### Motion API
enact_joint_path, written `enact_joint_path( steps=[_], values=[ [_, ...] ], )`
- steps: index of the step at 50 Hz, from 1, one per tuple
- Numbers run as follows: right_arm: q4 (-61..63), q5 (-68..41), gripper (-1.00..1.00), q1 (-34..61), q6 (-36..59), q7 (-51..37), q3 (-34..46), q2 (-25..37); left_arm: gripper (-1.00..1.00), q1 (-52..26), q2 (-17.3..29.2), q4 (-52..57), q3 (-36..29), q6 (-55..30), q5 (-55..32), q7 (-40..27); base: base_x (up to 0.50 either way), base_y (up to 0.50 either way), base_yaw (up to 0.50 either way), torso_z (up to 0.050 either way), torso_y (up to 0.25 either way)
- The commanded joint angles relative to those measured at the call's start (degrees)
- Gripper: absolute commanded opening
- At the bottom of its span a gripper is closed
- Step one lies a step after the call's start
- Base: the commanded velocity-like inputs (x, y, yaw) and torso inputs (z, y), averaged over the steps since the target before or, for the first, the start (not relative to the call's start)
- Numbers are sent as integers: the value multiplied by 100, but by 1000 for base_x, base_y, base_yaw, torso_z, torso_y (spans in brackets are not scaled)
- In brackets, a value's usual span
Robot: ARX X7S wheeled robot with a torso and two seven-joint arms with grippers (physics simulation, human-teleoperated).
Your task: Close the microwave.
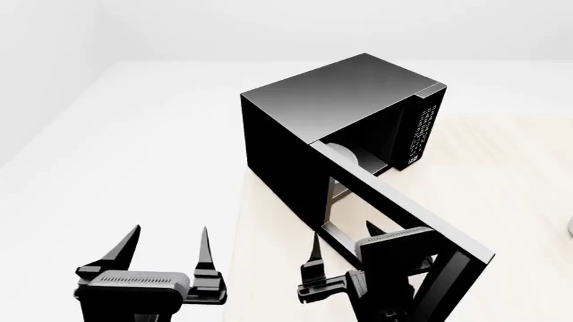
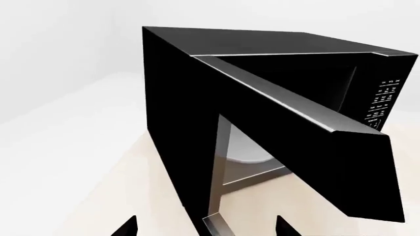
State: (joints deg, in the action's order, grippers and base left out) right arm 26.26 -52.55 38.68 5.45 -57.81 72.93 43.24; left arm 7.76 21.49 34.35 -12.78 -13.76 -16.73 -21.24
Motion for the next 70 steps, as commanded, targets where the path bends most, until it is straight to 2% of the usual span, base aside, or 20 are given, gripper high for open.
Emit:
enact_joint_path(
  steps=[1,38,70],
  values=[
    [-78,-30,100,4,-18,-4,-57,18,100,-9,17,13,0,-6,-12,-25,0,0,0,0,0],
    [-796,-218,100,-78,-124,224,-189,-125,100,-14,57,15,-31,3,-47,-100,0,0,0,0,0],
    [-934,-274,100,-50,-139,231,-328,17,100,-49,93,-1,-81,-9,-51,-159,0,0,0,0,0]
  ],
)
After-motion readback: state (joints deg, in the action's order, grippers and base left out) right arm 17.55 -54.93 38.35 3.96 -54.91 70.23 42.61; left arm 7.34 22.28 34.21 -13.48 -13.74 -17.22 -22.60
